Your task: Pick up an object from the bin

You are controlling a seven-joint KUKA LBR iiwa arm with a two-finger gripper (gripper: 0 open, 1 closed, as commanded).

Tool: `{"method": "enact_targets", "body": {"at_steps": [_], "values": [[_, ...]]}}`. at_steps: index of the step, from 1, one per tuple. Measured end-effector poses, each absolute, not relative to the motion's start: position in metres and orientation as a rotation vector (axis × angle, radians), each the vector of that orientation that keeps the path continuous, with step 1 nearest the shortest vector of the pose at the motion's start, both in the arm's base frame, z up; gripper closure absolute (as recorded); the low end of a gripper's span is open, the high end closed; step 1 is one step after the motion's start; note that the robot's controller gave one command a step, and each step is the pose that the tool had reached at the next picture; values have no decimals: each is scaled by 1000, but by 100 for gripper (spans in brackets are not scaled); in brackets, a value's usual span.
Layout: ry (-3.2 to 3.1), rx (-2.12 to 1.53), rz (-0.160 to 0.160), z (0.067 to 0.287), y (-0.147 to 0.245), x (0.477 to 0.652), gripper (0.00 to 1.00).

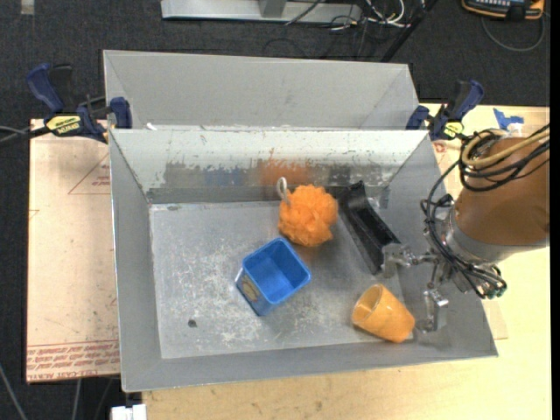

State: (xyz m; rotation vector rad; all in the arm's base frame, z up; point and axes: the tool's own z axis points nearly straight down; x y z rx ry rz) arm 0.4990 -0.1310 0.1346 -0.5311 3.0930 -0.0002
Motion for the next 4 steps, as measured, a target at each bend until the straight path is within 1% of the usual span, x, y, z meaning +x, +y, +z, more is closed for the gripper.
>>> {"method": "enact_targets", "body": {"at_steps": [1,2,3,4], "values": [[3073,-628,-3,106,-108,499,0],[3070,-637,0,102,-104,498,0],[2999,-913,-2,102,-120,504,0],[2874,-1249,-7,85,-103,493,0]]}}
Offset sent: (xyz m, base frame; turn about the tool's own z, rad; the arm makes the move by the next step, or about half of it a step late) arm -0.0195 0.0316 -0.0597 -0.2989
